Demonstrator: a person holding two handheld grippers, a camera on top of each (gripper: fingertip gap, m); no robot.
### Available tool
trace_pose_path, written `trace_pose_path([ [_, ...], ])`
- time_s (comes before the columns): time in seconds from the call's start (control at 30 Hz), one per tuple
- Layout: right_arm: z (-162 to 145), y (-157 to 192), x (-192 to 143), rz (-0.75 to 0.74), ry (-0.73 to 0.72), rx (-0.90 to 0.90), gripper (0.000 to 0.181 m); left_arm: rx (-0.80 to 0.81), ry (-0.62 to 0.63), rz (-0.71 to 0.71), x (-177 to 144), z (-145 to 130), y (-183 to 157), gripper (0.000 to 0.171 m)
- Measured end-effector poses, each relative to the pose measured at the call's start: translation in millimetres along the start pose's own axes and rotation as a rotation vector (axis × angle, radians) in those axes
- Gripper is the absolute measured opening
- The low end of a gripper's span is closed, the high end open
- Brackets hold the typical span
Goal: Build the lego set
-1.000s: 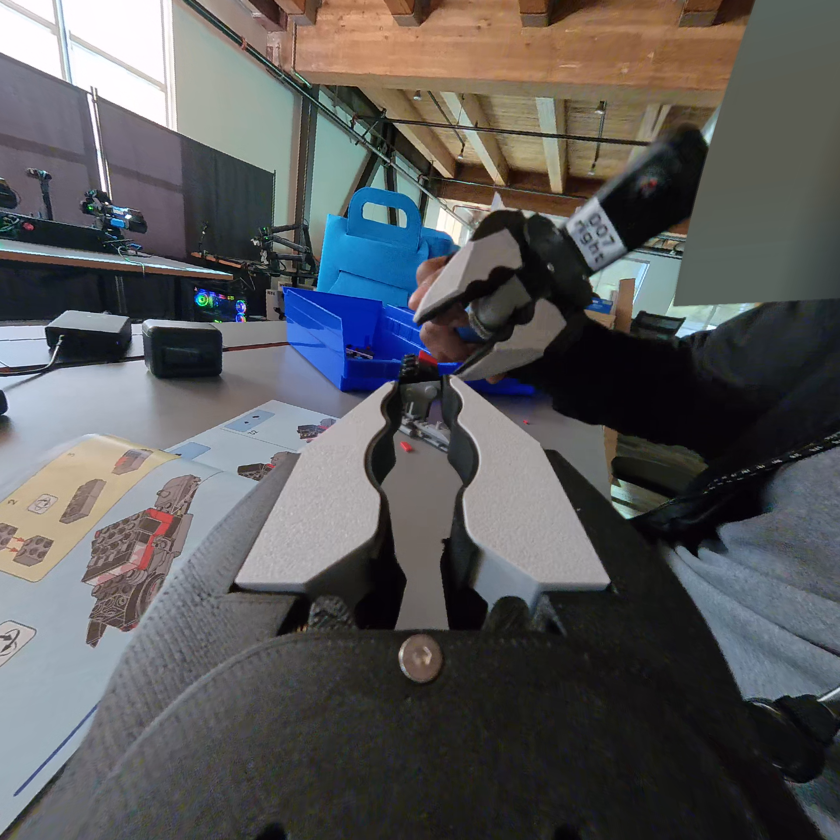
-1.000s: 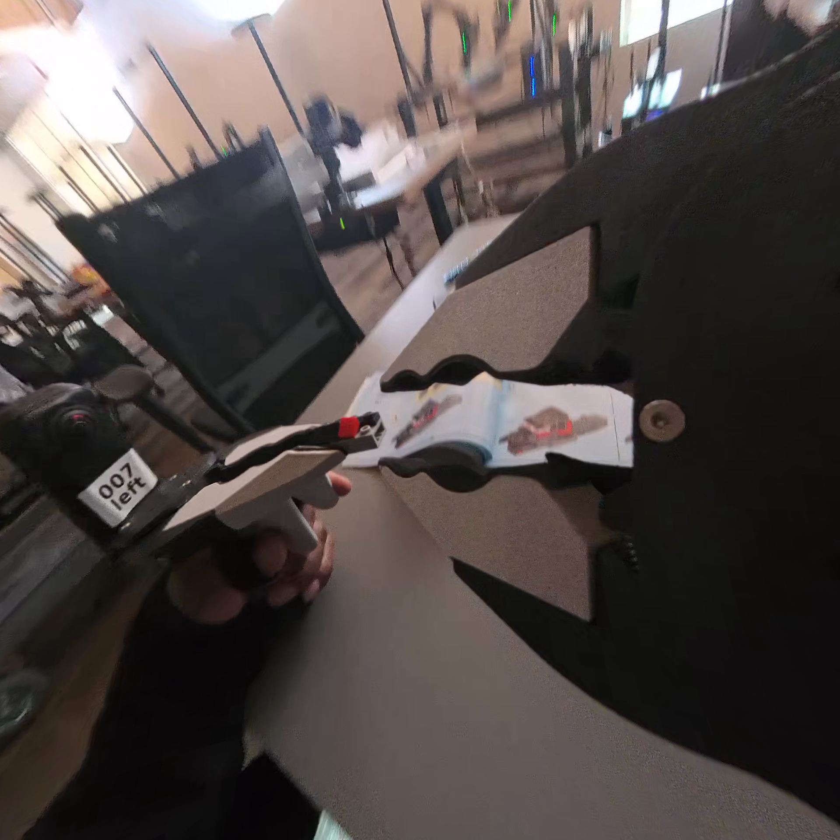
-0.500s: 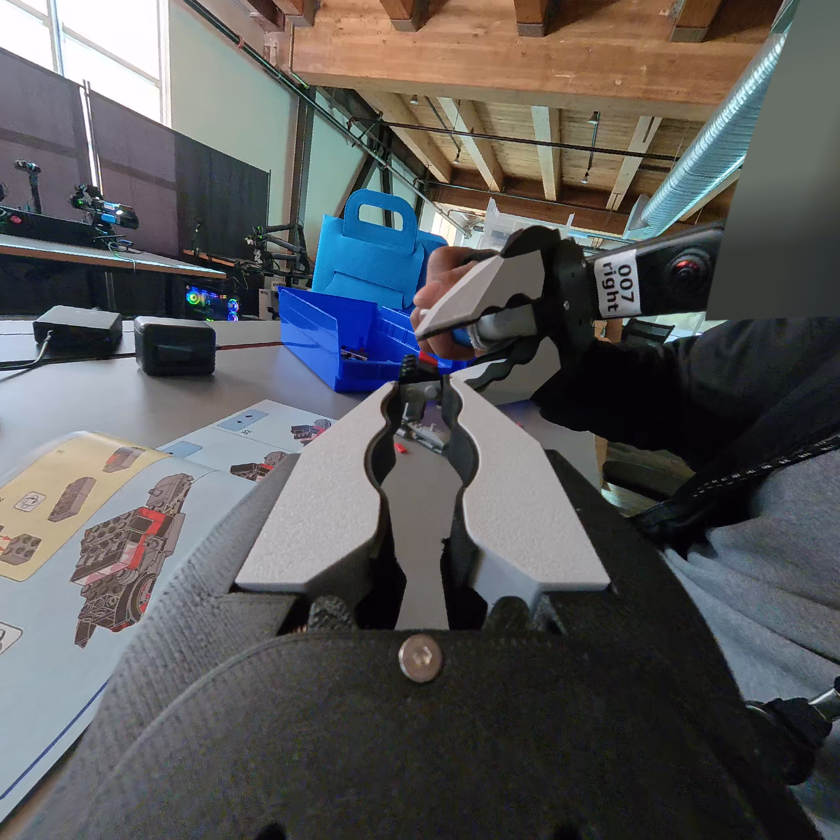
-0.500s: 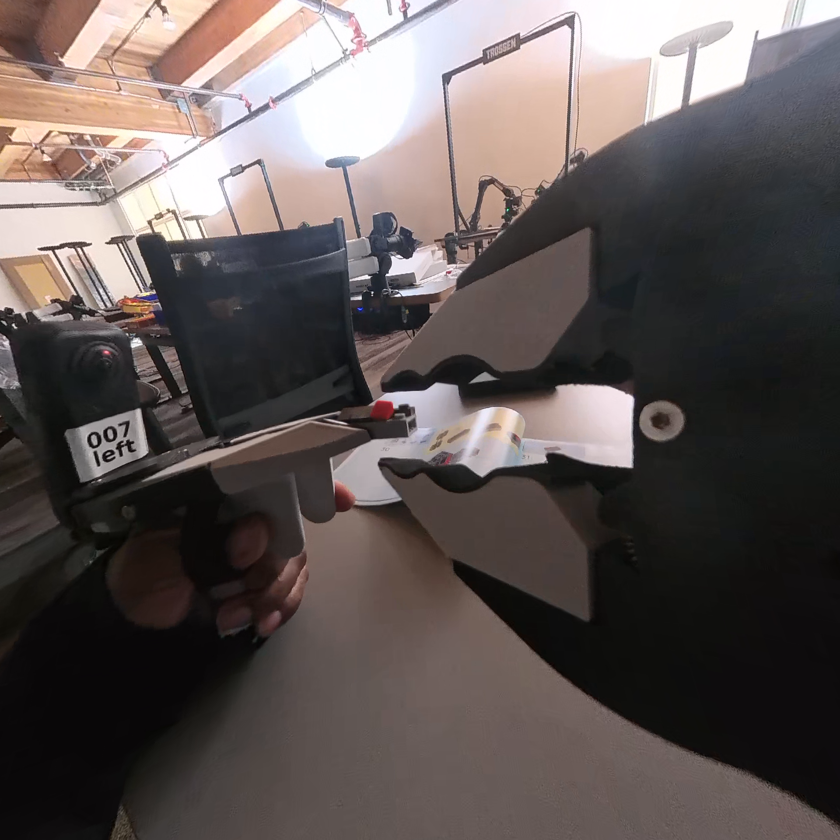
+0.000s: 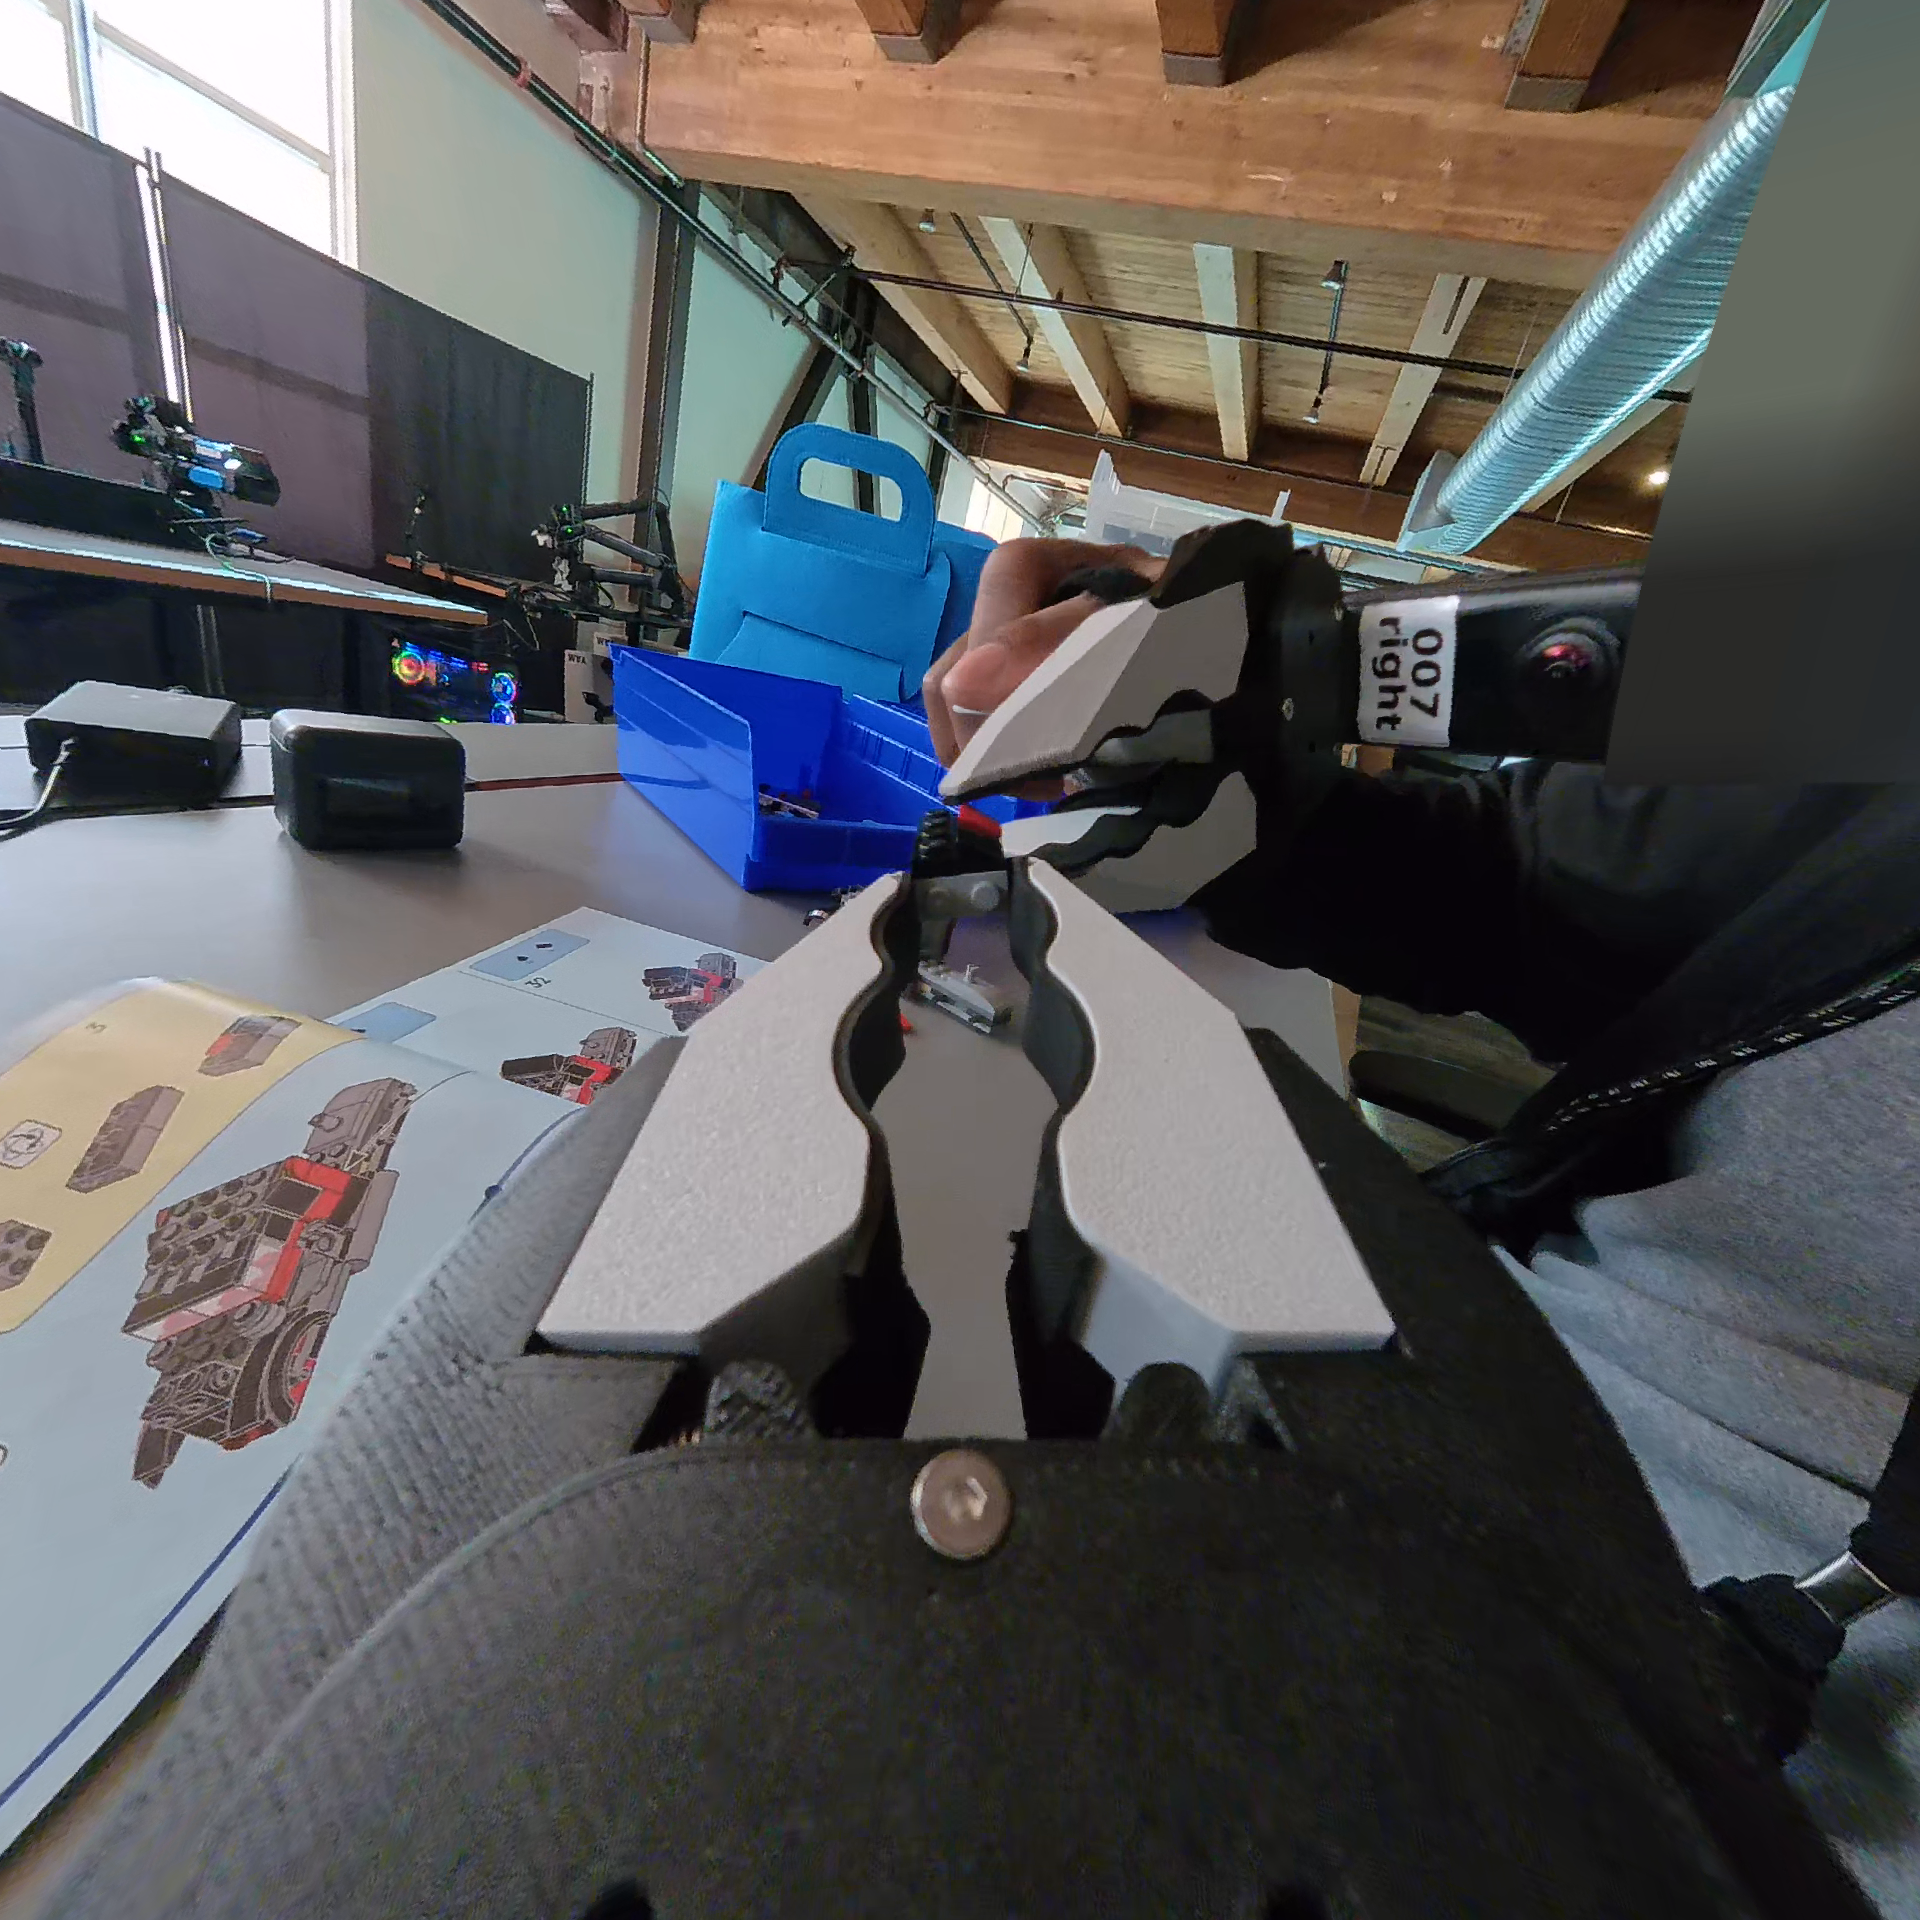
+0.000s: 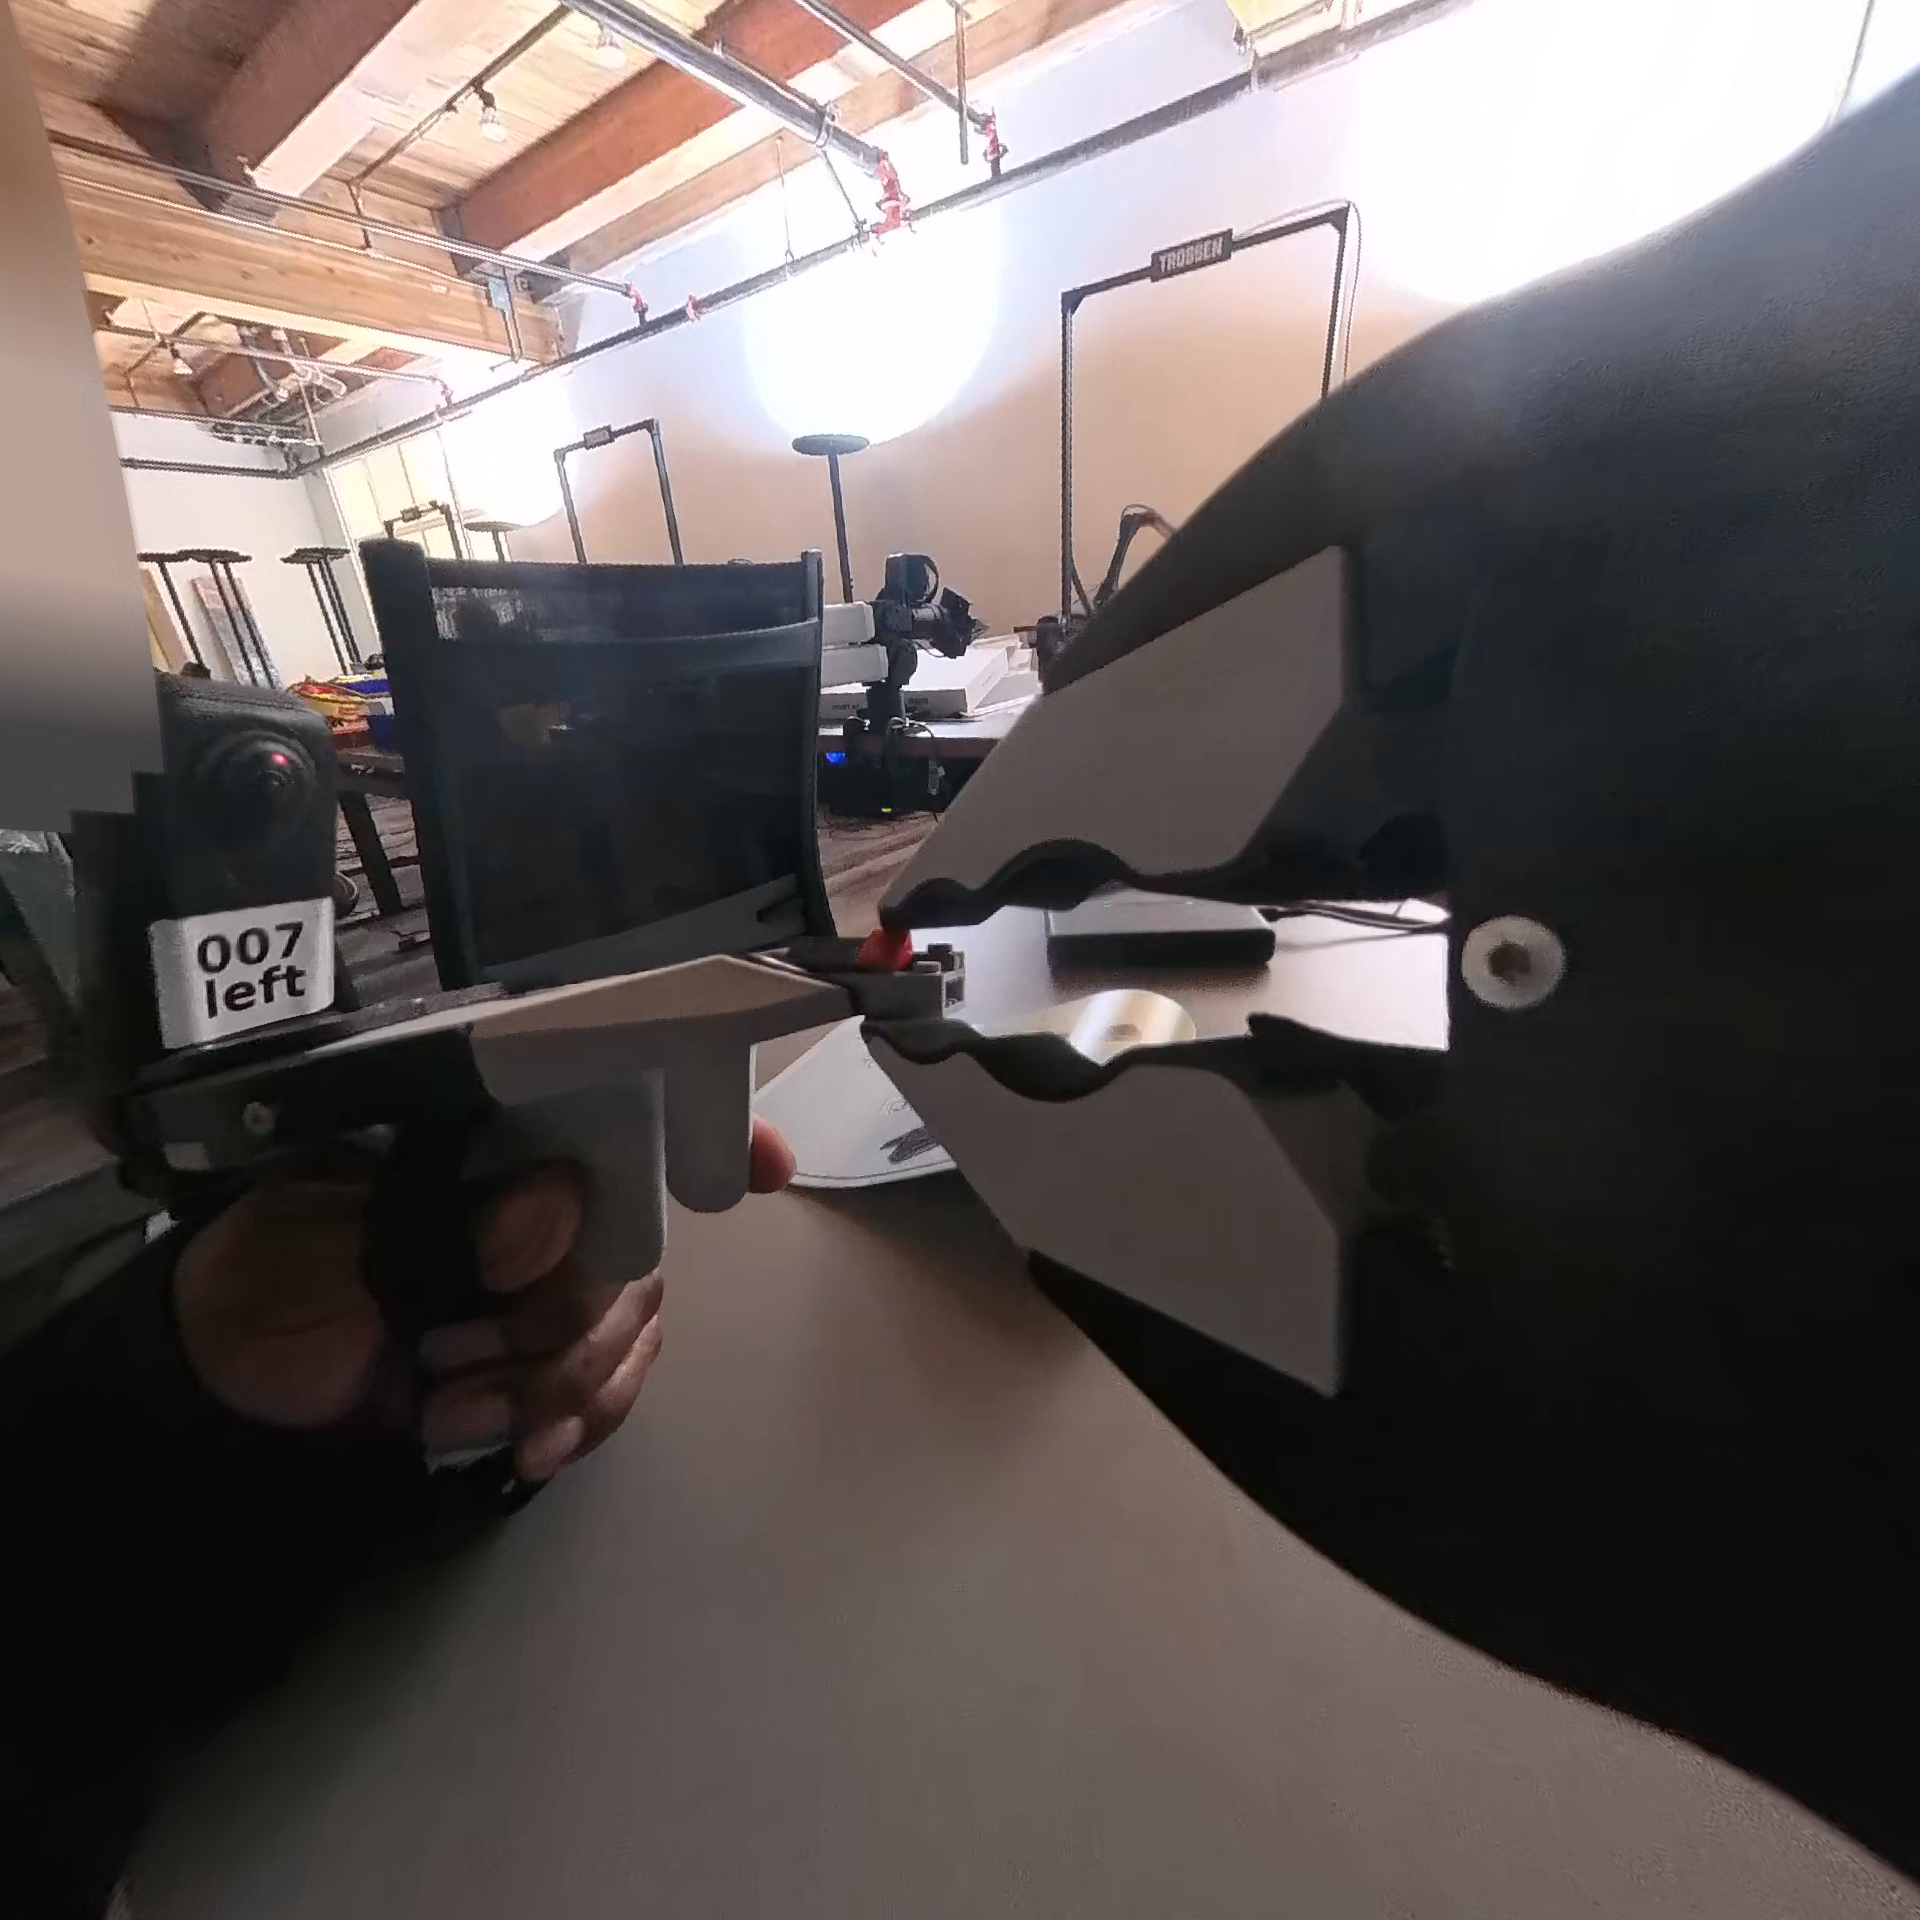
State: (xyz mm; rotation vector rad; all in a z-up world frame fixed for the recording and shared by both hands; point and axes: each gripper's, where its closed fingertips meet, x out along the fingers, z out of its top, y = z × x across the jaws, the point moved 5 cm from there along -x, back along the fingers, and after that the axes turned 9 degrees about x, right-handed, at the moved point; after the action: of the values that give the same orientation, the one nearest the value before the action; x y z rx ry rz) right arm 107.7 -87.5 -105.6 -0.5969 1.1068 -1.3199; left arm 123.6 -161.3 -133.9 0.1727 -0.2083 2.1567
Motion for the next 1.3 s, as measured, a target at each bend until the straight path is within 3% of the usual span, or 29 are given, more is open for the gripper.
trace_pose_path([
  [1.07, 1.3, -0.5, 3.9, -0.016, 0.042, -0.195, 0.013, -0.048, -0.023, -0.007, -1.2, 1.0, 2.1, 0.018],
  [1.3, 1.6, -4.5, 5.6, -0.034, 0.013, -0.067, 0.017, -0.096, -0.057, -0.013, -3.1, 3.3, 4.5, 0.018],
])
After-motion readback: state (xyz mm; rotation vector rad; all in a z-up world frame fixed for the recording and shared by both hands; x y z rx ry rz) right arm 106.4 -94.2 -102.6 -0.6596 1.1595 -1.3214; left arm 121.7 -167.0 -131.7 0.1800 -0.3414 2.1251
